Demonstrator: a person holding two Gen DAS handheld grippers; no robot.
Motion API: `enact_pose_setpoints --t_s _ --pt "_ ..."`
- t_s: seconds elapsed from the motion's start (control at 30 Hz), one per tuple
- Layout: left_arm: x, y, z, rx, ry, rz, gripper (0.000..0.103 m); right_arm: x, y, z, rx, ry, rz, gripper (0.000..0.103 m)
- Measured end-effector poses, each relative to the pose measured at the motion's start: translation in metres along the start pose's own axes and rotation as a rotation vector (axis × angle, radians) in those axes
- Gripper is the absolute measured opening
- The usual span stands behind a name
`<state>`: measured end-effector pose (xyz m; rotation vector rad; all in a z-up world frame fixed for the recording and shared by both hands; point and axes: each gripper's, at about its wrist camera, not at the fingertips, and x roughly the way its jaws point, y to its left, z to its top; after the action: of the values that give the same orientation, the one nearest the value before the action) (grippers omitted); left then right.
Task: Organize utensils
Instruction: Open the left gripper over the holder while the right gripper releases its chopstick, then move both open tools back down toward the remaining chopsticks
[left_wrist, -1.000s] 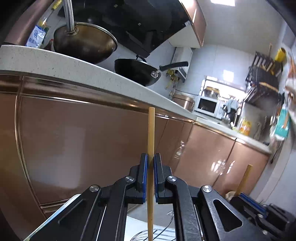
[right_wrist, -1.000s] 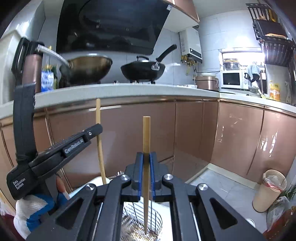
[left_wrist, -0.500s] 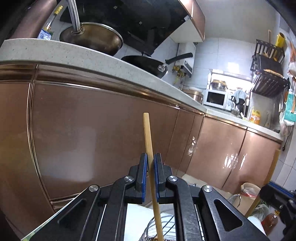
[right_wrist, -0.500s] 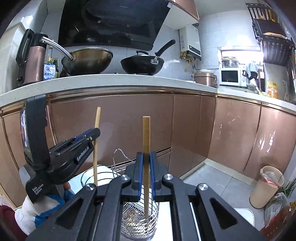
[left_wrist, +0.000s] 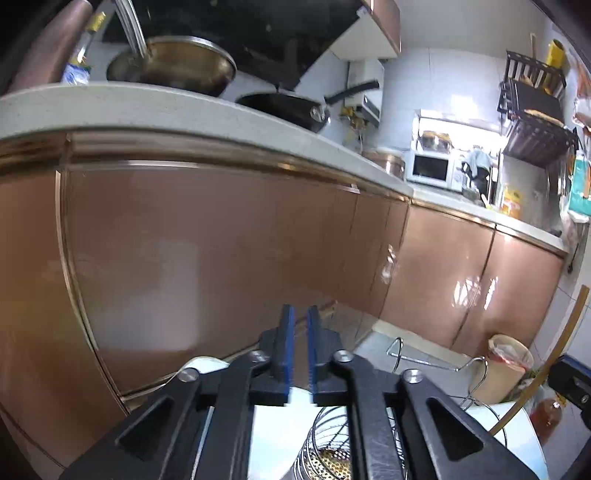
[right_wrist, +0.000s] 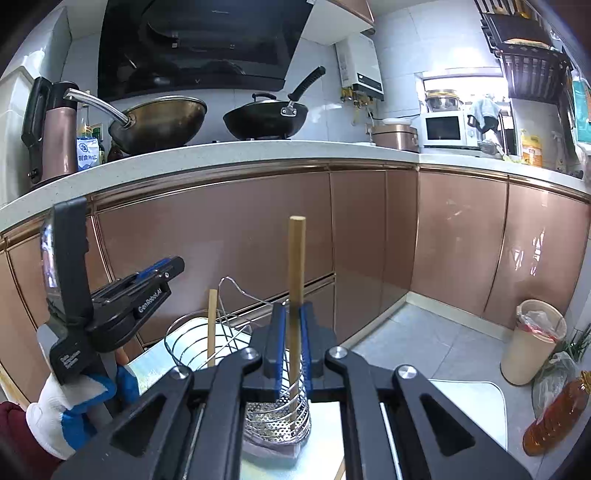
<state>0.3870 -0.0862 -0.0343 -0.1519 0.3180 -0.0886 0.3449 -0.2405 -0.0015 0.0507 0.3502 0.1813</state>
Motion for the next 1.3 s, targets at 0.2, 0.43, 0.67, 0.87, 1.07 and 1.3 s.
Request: enact_pose_setpoints --t_s 0.2,0.43,0.67,0.87,1.07,1.3 --pt "-0.003 0.008 0.001 -0.059 0.017 -0.038 0.004 -0.009 -0.004 0.002 0.008 -0.009 0.007 0.009" --pt "-0.027 0.021 0.014 -0.098 0.06 -0.089 0.03 -0.03 -0.009 0.004 0.019 -0.015 0.009 0.017" --pt "-0.068 0.047 0.03 -0.089 0.166 -0.066 0.04 -0.067 -0.029 0.001 0.012 0.052 -0.031 0.026" --pt "-0.101 0.089 0.027 -0.076 0.294 0.001 0.04 -0.094 -0.073 -0.021 0.087 0.193 -0.093 0.026" --pt "-0.135 0.122 0.019 -0.078 0.342 0.066 0.04 -0.127 -0.091 -0.034 0.127 0.23 -0.137 0.026" --pt "-0.154 0.129 0.018 -0.093 0.379 0.035 0.04 -0.156 -0.086 -0.033 0.127 0.231 -0.136 0.026"
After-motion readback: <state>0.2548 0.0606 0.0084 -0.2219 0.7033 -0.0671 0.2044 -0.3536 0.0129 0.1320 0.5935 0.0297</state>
